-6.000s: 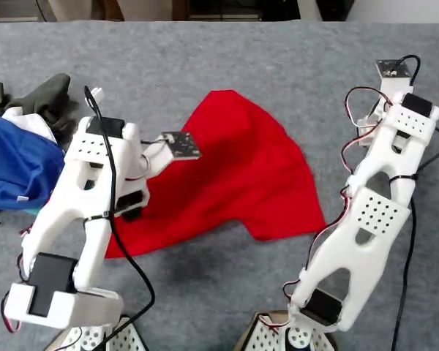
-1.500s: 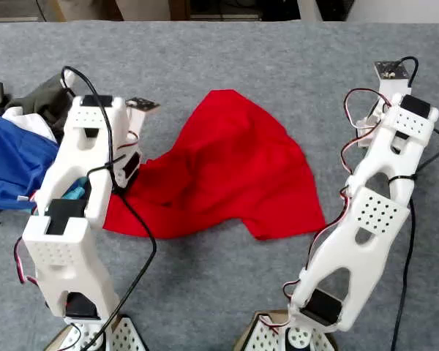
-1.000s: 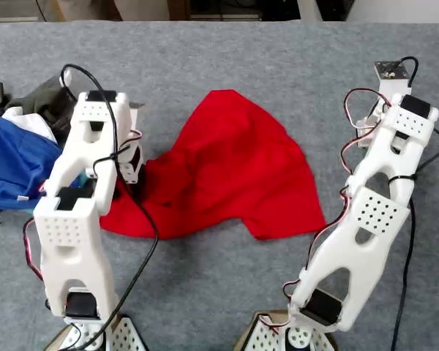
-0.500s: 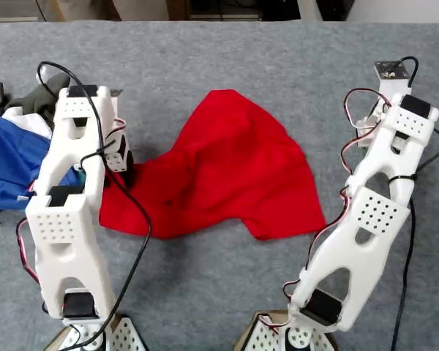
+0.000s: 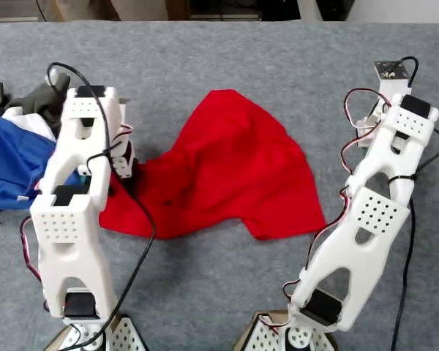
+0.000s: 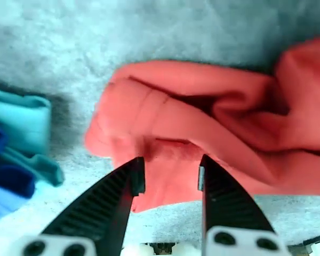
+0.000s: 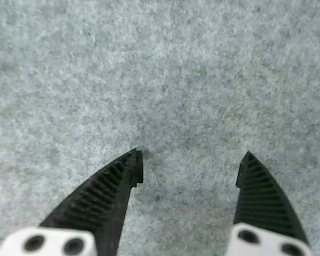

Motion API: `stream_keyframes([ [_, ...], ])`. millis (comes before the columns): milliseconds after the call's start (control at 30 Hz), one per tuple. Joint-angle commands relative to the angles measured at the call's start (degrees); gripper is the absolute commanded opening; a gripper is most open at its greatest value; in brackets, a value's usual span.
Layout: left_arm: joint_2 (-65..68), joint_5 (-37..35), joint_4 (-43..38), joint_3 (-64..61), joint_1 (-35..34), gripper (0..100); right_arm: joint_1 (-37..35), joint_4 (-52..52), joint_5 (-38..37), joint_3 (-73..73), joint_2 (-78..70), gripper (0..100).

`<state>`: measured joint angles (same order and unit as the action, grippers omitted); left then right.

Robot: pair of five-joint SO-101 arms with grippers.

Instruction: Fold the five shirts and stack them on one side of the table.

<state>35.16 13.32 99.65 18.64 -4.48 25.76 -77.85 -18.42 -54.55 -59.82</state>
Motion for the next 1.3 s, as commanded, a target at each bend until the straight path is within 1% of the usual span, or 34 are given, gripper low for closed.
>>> stream_keyframes([
  [0, -0.7, -0.5, 1.1, 0.7, 0.4, 18, 0.2, 1.0, -0.4, -2.4, 0.2, 29.2],
  [200, -0.6, -4.8, 0.9, 1.7, 0.6, 18, 0.2, 1.0, -0.4, -2.4, 0.2, 29.2],
  [333, -0.6, -7.6, -1.2, 1.4, 0.5, 18, 0.2, 1.0, -0.4, -2.4, 0.2, 29.2],
  [533, 1.2, -9.8, -4.2, 1.5, 0.7, 18, 0.2, 1.0, -0.4, -2.4, 0.2, 29.2],
  [733, 7.7, -10.0, -3.8, 1.9, 0.6, 18, 0.2, 1.0, -0.4, -2.4, 0.2, 29.2],
  [933, 7.8, -9.9, -3.6, 2.7, 0.7, 17, 0.2, 1.0, -0.4, -2.4, 0.2, 29.2],
  [1000, 7.8, -9.8, -1.9, 4.4, 0.8, 14, 0.2, 1.0, -0.4, -2.4, 0.2, 29.2],
  [1100, 7.9, -9.9, 0.1, 8.4, 0.8, 2, 0.0, 1.0, -0.4, -2.4, 0.2, 29.2],
  [1167, 7.9, -10.1, 1.1, 9.8, 0.8, 3, -0.3, 1.0, -0.4, -2.4, 0.2, 29.2],
  [1267, 7.8, -10.1, 1.1, 10.9, 0.9, 2, -0.3, 1.0, -0.4, -2.4, 0.2, 29.2],
])
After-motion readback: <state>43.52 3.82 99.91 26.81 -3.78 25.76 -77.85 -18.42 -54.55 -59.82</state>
